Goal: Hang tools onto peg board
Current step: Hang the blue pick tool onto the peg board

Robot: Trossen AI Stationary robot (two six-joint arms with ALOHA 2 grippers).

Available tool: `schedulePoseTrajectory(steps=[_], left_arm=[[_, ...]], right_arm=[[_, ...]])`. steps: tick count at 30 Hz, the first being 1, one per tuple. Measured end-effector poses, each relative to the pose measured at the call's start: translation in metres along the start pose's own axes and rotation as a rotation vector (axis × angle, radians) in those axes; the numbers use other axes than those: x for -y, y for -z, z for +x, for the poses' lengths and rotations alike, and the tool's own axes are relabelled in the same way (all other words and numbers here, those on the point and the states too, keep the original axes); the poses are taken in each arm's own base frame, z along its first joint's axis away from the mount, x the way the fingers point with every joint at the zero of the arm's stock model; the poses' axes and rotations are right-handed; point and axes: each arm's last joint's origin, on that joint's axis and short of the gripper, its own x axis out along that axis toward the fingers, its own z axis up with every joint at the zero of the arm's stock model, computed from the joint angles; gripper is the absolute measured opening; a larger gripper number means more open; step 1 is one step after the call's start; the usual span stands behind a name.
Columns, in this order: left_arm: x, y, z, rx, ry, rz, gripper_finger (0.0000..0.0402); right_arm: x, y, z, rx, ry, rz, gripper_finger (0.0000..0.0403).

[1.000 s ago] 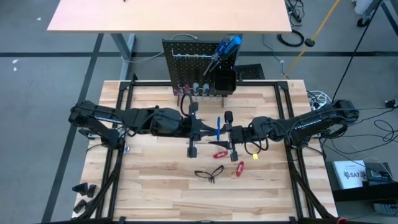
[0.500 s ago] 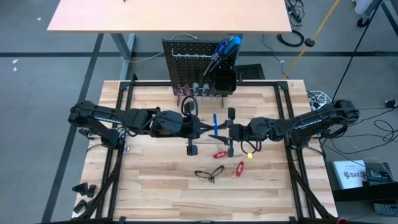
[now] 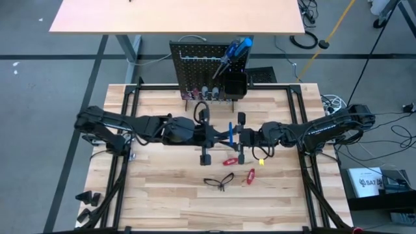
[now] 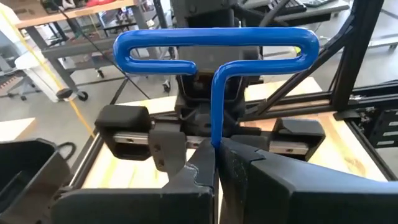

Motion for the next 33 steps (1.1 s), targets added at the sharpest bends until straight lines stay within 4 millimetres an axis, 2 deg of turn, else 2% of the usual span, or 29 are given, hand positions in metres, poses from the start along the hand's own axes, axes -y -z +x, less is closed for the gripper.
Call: schedulePoseTrajectory(steps=[6, 15, 28, 33], left_arm=[[0.0026, 0.0044, 0.0099, -0.010, 0.000, 0.038, 0.0008], [0.0009, 0.0004, 0.0062, 0.017, -0.012, 0.041, 0.0009], [0.0030, 0.0046, 0.0070, -0.021, 0.042, 0.079, 0.0009], [0.0051, 0.0094, 0.0101, -0.017, 0.054, 0.098, 0.0009]], right_arm=[[-0.0002, 0.0007, 0.0000, -0.008, -0.001, -0.003, 0.0096], [0.0010, 0.0041, 0.0001, -0.041, 0.003, -0.026, 0.0008], [0.0001, 0.0044, 0.0003, -0.037, -0.006, -0.037, 0.0002], [-0.0025, 0.0038, 0.0003, -0.017, -0.066, -0.026, 0.0002]])
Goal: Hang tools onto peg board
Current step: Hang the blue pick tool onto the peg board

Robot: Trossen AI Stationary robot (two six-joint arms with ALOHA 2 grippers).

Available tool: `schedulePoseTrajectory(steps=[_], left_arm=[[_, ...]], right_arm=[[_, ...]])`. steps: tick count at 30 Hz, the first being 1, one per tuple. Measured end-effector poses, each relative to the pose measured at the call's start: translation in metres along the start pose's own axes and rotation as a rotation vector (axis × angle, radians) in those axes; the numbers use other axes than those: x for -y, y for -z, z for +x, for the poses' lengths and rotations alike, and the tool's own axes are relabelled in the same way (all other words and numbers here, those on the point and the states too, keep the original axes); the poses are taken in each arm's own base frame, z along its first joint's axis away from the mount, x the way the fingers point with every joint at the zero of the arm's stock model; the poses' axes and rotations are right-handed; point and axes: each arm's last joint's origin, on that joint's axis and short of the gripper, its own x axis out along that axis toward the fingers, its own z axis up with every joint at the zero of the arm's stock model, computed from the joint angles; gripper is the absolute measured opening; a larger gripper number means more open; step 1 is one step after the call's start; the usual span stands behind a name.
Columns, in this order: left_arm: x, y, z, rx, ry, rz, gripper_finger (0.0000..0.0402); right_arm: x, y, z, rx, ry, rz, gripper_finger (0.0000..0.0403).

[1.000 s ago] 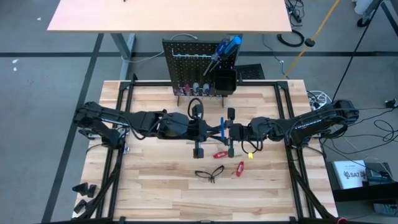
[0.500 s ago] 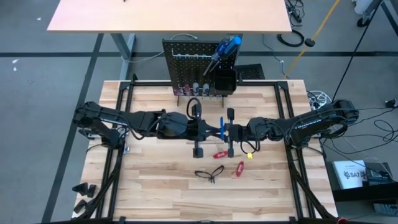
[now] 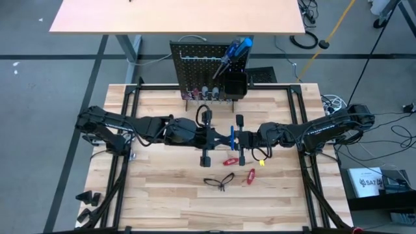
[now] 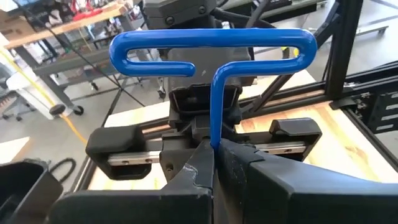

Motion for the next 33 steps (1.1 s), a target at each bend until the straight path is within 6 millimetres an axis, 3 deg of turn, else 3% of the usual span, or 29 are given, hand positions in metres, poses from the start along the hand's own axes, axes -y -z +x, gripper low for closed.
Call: schedulePoseTrajectory(steps=[6, 11, 19, 29, 33], left_arm=[[0.002, 0.002, 0.001, 0.005, 0.044, 0.006, 0.0021], [0.005, 0.010, 0.004, -0.059, 0.068, 0.024, 0.0072], [0.004, 0.007, 0.003, -0.030, 0.064, 0.020, 0.0144], [0.001, 0.002, 0.001, 0.011, 0.018, 0.037, 0.0147], [-0.001, 0.001, 0.000, 0.006, -0.034, 0.028, 0.0116]], right_arm=[[-0.003, 0.000, 0.000, 0.007, -0.018, -0.003, 0.0001], [-0.003, -0.010, -0.004, 0.066, -0.026, 0.010, 0.0001], [-0.006, -0.013, -0.006, 0.084, -0.024, 0.010, 0.0000], [-0.006, -0.012, -0.006, 0.066, -0.027, 0.004, 0.0000], [-0.005, -0.012, -0.006, 0.064, -0.022, 0.004, 0.0000]])
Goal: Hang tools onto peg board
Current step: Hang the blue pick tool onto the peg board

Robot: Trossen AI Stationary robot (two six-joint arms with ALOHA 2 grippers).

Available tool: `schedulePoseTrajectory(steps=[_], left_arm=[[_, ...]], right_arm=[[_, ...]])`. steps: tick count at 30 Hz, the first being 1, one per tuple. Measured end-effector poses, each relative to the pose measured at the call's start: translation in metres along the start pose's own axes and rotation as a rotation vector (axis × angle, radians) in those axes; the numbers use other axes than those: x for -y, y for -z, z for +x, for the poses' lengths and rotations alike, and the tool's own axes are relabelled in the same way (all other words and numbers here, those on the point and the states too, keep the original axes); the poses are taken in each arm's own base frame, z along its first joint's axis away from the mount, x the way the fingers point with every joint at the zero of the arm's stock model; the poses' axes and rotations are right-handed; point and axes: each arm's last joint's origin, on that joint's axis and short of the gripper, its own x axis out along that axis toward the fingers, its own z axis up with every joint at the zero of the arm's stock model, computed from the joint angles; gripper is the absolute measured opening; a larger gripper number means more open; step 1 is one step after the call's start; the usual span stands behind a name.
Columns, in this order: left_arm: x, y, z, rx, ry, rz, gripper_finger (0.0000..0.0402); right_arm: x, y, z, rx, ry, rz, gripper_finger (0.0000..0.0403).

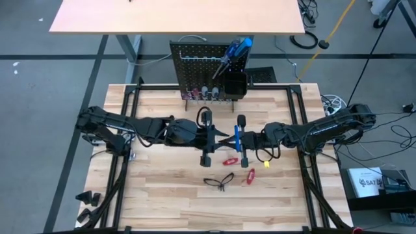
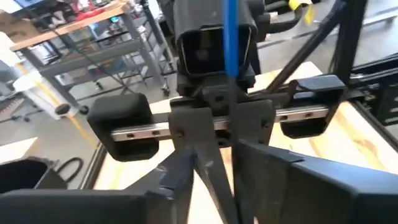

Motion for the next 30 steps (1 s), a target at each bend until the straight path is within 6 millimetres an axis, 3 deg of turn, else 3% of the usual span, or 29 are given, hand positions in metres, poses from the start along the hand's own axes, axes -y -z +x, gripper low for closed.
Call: schedulePoseTrajectory(steps=[7, 11, 15, 21, 24, 27, 30], left_arm=[[0.001, 0.003, 0.000, -0.028, 0.011, 0.001, 0.0013], [0.001, 0.002, 0.000, -0.025, 0.007, 0.000, 0.0010], [0.000, 0.003, 0.000, -0.038, -0.043, 0.006, 0.0005], [-0.008, 0.005, -0.001, -0.097, -0.267, 0.011, 0.0004], [-0.013, 0.006, -0.004, -0.140, -0.496, -0.034, 0.0003], [-0.022, 0.008, -0.007, -0.157, -0.705, -0.108, 0.0003], [-0.035, 0.013, -0.003, -0.160, -0.796, -0.178, 0.0003]], right_arm=[[0.000, 0.000, 0.000, -0.002, 0.006, -0.002, 0.0000], [0.001, 0.000, 0.000, 0.004, 0.011, -0.002, 0.0004], [0.002, 0.000, 0.000, -0.008, 0.045, -0.027, 0.0038], [0.011, -0.001, -0.011, -0.116, 0.304, -0.074, 0.0116], [0.017, 0.001, -0.025, -0.242, 0.375, -0.151, 0.0146], [0.022, 0.001, -0.040, -0.314, 0.401, -0.150, 0.0162], [0.027, -0.004, -0.053, -0.326, 0.409, -0.110, 0.0167]])
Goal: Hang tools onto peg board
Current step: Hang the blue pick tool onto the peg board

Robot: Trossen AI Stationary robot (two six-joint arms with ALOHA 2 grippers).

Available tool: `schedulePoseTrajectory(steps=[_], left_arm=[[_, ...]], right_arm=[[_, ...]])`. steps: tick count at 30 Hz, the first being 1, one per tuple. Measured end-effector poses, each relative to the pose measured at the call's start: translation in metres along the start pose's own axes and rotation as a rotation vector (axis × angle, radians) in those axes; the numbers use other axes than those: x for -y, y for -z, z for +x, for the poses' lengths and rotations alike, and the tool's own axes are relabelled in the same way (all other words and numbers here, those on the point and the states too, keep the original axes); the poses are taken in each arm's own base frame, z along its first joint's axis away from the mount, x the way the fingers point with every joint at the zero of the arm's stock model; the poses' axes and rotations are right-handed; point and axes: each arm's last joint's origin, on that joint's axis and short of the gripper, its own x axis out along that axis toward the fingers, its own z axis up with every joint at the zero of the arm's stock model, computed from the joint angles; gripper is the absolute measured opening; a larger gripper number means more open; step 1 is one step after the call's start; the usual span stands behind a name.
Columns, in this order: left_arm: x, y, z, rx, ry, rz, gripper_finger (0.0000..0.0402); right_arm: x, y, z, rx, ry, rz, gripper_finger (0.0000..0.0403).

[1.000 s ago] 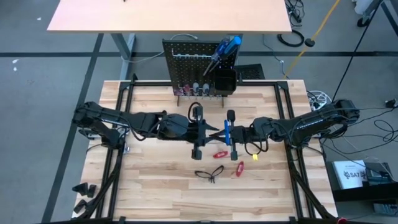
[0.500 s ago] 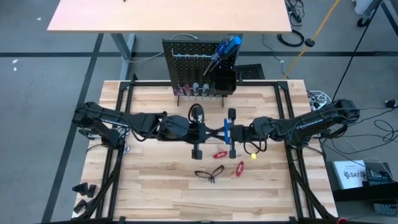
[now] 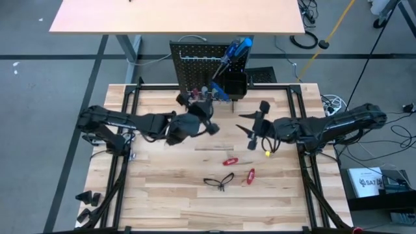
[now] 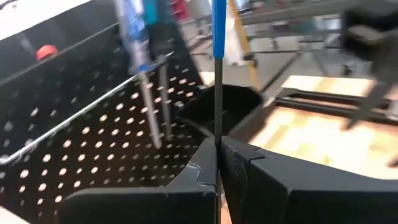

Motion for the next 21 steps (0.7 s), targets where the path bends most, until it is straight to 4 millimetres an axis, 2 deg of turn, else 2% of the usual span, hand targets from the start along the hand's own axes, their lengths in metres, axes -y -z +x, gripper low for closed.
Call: schedulePoseTrajectory(steps=[5, 10, 17, 21], left_arm=[[-0.007, 0.009, 0.037, -0.039, -0.088, -0.047, 0.0003], [-0.018, 0.013, 0.069, -0.036, -0.164, -0.101, 0.0003], [-0.045, 0.012, 0.097, -0.006, -0.128, -0.208, 0.0003], [-0.052, 0.016, 0.107, -0.016, -0.146, -0.218, 0.0003]], right_arm=[[0.009, -0.002, -0.012, 0.003, -0.002, 0.050, 0.0164], [0.009, -0.001, -0.013, -0.007, -0.004, 0.056, 0.0162], [0.008, 0.001, -0.012, -0.026, -0.007, 0.043, 0.0162], [0.008, 0.002, -0.012, -0.028, -0.007, 0.042, 0.0162]])
